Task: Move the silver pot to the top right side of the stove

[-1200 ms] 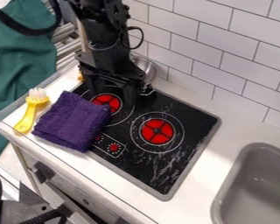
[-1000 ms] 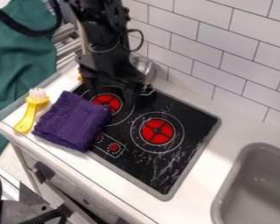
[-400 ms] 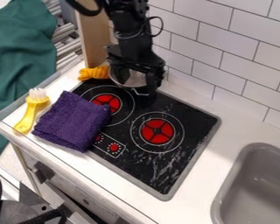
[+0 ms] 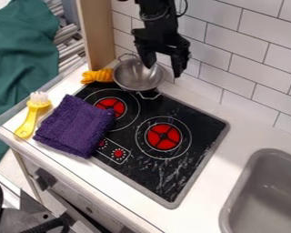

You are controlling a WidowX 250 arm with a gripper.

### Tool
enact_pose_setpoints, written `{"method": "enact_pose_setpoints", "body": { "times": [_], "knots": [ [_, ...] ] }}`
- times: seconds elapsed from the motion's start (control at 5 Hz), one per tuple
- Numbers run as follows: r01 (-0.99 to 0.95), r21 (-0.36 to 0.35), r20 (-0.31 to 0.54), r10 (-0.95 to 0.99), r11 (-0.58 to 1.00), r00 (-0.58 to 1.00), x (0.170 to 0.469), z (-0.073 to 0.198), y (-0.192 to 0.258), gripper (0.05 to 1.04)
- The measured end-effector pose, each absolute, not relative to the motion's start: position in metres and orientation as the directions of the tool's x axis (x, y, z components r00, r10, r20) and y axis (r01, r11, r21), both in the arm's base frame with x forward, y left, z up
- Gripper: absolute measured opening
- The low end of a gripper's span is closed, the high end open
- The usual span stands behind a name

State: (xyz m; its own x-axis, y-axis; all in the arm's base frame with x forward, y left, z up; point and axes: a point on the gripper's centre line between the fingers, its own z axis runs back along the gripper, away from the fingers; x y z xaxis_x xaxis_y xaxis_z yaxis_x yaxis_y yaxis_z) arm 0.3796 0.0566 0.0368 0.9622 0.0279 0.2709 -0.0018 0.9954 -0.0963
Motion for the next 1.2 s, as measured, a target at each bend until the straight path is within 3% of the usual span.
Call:
{"method": "enact_pose_setpoints", "body": {
  "times": [0.4, 0.8, 1.2],
  "knots": [
    [0.004, -0.059, 0.188, 0.007, 0.998, 0.982, 0.402, 0.009, 0.07, 1.001],
    [-0.041, -0.018, 0.08, 0.042, 0.999, 0.996, 0.386, -0.025, 0.095, 1.001],
    [-0.052, -0.013, 0.053, 0.052, 0.999, 0.997, 0.387, -0.041, 0.096, 0.947]
  ]
}}
